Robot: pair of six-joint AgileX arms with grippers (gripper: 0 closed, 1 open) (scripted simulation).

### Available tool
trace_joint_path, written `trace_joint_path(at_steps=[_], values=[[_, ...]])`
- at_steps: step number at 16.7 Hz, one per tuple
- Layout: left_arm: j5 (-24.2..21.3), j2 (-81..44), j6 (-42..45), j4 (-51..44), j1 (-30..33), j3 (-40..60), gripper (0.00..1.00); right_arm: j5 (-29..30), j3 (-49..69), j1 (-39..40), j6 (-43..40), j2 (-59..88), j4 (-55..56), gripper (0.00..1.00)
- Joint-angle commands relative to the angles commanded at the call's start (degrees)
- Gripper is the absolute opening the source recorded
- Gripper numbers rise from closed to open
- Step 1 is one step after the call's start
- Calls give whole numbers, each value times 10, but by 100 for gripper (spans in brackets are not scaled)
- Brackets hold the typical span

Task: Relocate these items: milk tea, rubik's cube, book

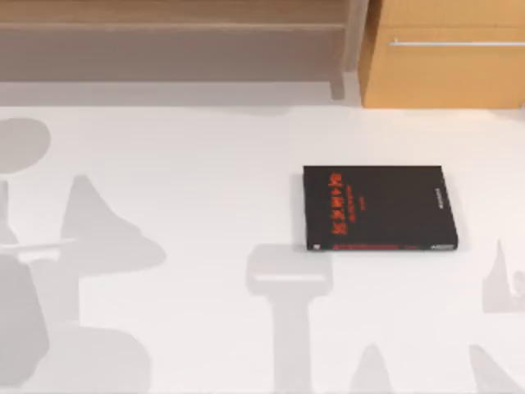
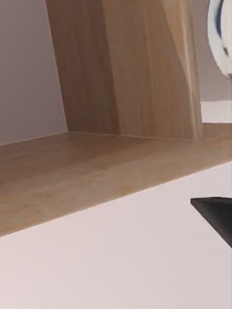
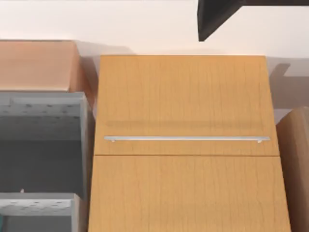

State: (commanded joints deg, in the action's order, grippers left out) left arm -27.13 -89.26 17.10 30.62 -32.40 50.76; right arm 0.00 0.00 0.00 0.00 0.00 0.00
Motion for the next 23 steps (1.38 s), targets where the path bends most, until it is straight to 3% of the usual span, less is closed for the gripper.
trace_joint_path(at_steps=[7,15,19,23], values=[[92,150,73,-402,-9,11,100,0,0,0,0,0,0,100],[214,231,73,-822,-8,-41,100,0,0,0,0,0,0,100],[257,238,61,-948,-7,-66,100,0,0,0,0,0,0,100],[270,241,55,-985,-5,-76,100,0,0,0,0,0,0,100]])
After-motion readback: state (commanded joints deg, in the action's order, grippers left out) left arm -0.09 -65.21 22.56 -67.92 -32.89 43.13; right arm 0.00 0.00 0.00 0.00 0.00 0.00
